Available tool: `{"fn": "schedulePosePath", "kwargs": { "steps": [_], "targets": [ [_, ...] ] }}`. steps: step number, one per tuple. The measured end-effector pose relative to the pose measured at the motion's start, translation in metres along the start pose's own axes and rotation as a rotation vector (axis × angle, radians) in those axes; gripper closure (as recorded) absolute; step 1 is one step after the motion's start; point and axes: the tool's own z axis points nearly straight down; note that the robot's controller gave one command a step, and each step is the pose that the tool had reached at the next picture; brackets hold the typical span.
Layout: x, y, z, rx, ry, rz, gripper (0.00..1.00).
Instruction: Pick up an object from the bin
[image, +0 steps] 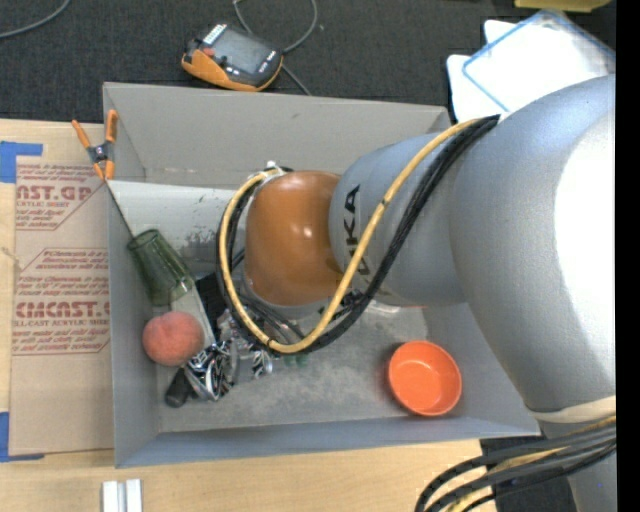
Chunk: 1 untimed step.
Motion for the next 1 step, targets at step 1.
{"fn": "schedulePosePath", "kwargs": {
  "steps": [1],
  "targets": [
    [0.0, 0.0, 0.0, 0.0, 0.0, 0.0, 1.0]
  ]
}}
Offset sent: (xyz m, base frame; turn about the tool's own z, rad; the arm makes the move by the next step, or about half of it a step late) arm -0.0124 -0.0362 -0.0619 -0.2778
